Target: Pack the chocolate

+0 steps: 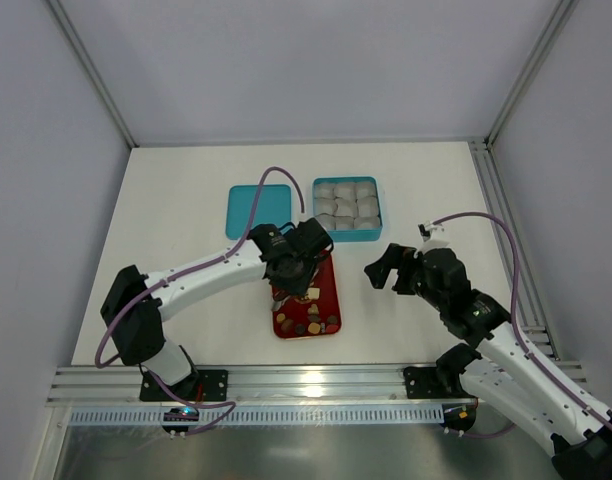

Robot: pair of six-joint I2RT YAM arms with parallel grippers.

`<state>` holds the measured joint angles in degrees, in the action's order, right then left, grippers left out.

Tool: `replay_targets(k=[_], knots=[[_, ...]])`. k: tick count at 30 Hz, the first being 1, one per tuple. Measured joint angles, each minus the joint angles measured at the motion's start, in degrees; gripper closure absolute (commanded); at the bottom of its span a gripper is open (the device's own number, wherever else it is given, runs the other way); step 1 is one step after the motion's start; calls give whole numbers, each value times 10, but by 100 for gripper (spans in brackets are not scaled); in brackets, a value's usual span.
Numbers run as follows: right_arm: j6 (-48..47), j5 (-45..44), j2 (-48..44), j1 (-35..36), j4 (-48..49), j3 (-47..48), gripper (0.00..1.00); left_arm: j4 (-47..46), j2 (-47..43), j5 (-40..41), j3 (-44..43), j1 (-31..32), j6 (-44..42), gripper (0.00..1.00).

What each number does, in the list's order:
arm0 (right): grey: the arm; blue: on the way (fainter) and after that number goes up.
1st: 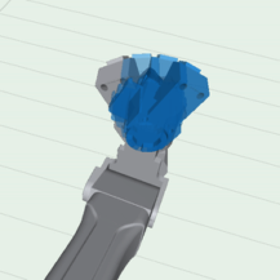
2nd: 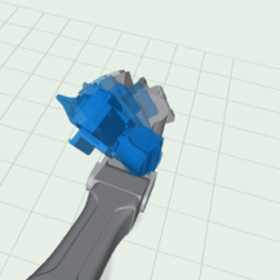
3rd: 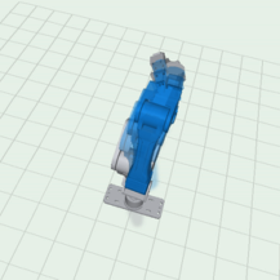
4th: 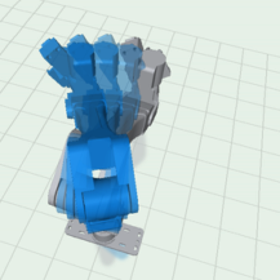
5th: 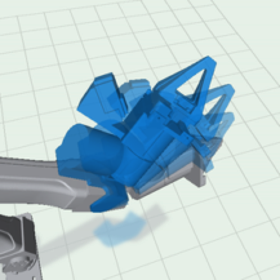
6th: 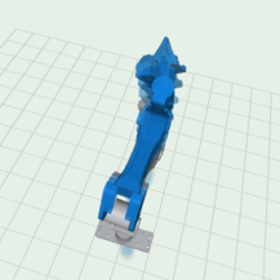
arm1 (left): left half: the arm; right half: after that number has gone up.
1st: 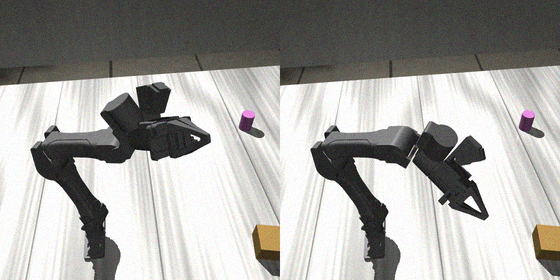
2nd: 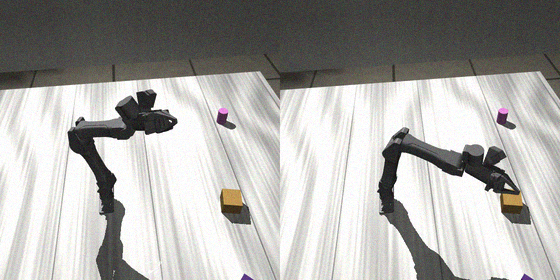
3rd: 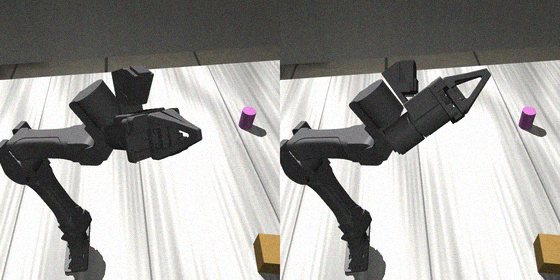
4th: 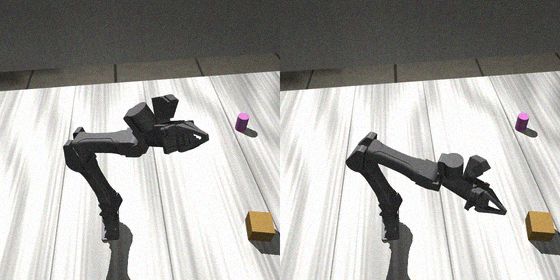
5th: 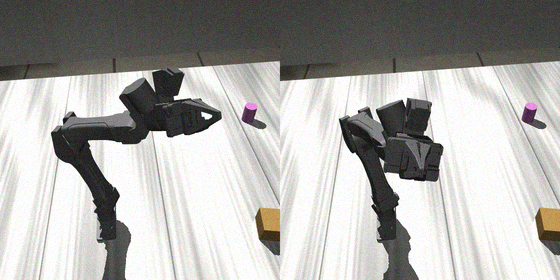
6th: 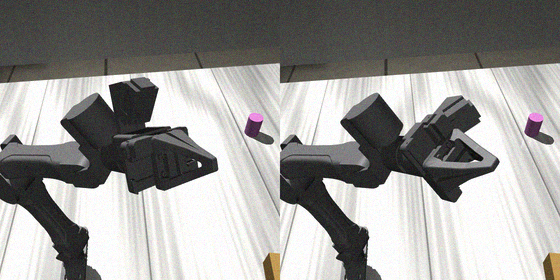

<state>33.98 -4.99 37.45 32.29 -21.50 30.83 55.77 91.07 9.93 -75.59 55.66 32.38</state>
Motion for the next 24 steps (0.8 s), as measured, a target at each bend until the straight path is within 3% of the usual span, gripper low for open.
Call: replay_targets(k=[24], knots=[[4,0,-11,0,5,-12,0,29,37,29,-34,22,-5,68]])
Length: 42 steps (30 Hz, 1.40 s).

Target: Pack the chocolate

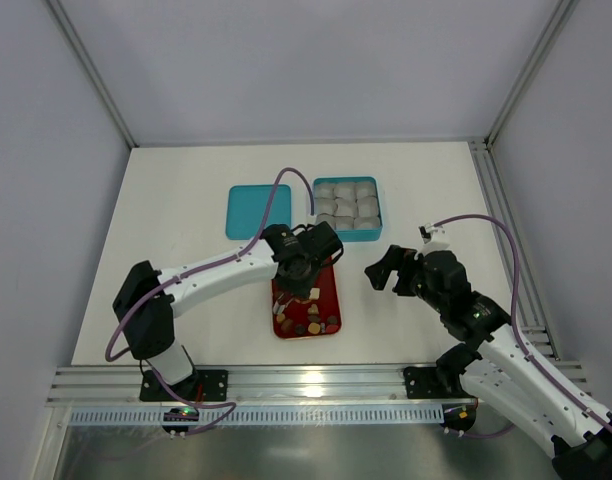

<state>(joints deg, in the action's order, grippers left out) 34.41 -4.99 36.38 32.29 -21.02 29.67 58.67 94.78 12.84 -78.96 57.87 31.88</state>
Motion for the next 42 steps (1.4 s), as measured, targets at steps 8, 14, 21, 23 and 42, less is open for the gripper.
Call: replay_targets(k=[8,14,21,23,42], knots=[[0,0,0,0,0,0,0,10,0,13,-14,0,-8,69],[0,0,0,0,0,0,0,17,0,22,-26,0,-10,69],[0,0,0,0,0,0,0,26,0,29,-46,0,-12,69],[0,0,0,0,0,0,0,29,0,32,-50,0,-13,69],[0,0,0,0,0,0,0,56,20,21,-163,-30,-31,69]])
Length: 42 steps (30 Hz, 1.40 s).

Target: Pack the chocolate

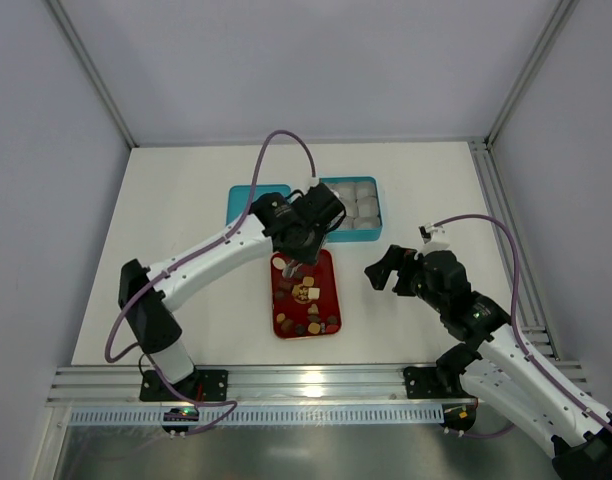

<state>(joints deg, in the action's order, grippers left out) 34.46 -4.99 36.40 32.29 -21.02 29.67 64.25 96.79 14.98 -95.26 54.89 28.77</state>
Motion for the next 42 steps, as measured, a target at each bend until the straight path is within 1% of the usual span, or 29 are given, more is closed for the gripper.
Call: replay_targets(k=[7,12,21,29,42], knots=[[0,0,0,0,0,0,0,12,56,-1,-128,-49,-23,69],[0,0,5,0,-1,0,0,10,122,-3,-217,-89,-38,69],[0,-2,11,0,-14,19,0,1,249,-10,-344,-141,-57,69],[-1,-3,11,0,-17,21,0,-20,288,-16,-359,-158,-70,68],[-2,-4,11,0,-20,21,0,-49,329,-23,-366,-159,-74,67]])
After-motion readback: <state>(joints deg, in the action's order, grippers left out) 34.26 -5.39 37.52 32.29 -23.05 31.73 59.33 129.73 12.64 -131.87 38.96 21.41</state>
